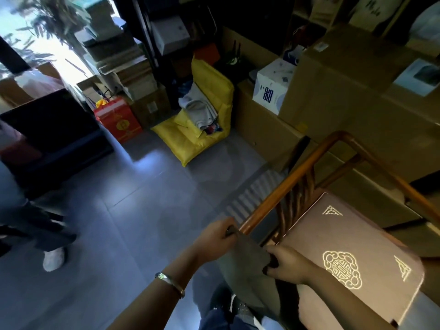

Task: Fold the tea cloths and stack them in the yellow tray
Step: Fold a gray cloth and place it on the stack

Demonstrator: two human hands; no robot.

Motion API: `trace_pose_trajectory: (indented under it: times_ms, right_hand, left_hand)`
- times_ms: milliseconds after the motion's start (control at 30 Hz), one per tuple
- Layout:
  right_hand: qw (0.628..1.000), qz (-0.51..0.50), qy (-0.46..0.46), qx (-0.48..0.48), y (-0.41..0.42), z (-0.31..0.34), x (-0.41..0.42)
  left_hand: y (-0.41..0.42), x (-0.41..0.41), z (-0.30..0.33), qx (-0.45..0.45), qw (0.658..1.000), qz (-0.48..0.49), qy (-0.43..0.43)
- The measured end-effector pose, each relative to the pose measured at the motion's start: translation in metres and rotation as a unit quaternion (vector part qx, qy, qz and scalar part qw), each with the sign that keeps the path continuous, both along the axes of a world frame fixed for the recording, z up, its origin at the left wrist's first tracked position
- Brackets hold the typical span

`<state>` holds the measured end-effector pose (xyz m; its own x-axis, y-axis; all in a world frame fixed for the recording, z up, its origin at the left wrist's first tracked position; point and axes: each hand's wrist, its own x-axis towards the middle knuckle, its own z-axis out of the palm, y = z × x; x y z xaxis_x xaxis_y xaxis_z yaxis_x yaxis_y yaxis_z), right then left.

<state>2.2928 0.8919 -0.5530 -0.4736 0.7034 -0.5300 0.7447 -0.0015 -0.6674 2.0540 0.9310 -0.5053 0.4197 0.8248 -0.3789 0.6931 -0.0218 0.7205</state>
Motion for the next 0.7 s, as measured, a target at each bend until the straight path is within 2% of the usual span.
trace_pose_trajectory:
  times_ms: [167,367,467,567,700]
  right_hand:
    - [0.999,-0.019,-0.012,-0.035,-0.019,0.014,0.021]
    - [0.981,-0.184,-0.053,-0.017,-0.090,0.025,0.051]
    - [0.956,-0.286,-0.070,0.005,-0.128,0.039,0.058]
    - [0.913,-0.402,-0.064,0.031,-0.168,0.050,0.059]
    - [0.876,-0.481,-0.023,0.038,-0.193,0.057,0.028]
  left_hand:
    - [0.016,0.018,0.011,0.047,0.999,0.010,-0.025]
    - [0.025,0.050,0.025,0.082,0.991,-0.076,-0.077]
    - [0.029,0.067,0.034,0.099,0.981,-0.139,-0.096]
    - [0.024,0.086,0.051,0.117,0.963,-0.211,-0.116]
    - [0.009,0.107,0.072,0.067,0.932,-0.325,-0.146]
